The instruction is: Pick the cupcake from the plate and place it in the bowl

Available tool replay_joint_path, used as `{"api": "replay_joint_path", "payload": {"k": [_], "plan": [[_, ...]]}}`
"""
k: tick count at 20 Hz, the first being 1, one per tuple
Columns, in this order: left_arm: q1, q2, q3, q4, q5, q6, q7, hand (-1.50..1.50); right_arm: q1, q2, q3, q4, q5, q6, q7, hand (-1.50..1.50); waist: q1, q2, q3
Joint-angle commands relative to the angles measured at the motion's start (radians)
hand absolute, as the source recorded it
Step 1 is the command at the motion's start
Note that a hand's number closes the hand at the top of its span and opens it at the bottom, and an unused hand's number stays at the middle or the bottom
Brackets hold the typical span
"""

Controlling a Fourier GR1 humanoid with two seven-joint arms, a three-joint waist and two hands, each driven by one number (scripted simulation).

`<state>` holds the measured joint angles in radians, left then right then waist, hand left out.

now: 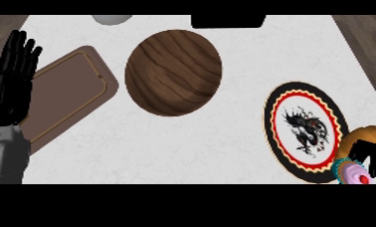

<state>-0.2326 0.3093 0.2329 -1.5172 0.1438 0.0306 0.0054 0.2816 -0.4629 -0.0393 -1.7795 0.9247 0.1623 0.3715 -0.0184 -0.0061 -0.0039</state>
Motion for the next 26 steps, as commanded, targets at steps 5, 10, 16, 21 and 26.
{"api": "replay_joint_path", "payload": {"k": [5, 10, 16, 21, 26], "plan": [[0.009, -0.020, -0.014, -0.012, -0.020, 0.008, -0.015, 0.00, 0.087, -0.039, -0.135, -0.421, -0.061, 0.138, 0.119, 1.50, 0.004, 0.003, 0.002], [-0.037, 0.035, 0.037, 0.055, 0.013, -0.032, -0.020, 0.00, 0.046, -0.001, -0.113, -0.687, -0.131, 0.179, 0.163, 1.50, 0.000, 0.004, 0.001], [-0.025, -0.010, -0.008, 0.034, -0.014, -0.012, -0.024, 0.00, -0.179, 0.070, -0.055, -0.748, -0.237, 0.257, 0.269, 1.50, 0.016, 0.004, 0.000], [-0.026, 0.005, 0.002, 0.039, 0.004, -0.034, -0.015, 0.00, -0.434, 0.182, 0.057, -0.673, -0.235, 0.297, 0.405, 1.50, 0.038, 0.006, -0.001], [-0.016, -0.039, -0.059, -0.036, -0.036, 0.004, 0.026, 0.00, -0.745, 0.294, 0.129, -0.516, -0.225, 0.381, 0.605, 1.50, 0.047, 0.003, 0.001]]}}
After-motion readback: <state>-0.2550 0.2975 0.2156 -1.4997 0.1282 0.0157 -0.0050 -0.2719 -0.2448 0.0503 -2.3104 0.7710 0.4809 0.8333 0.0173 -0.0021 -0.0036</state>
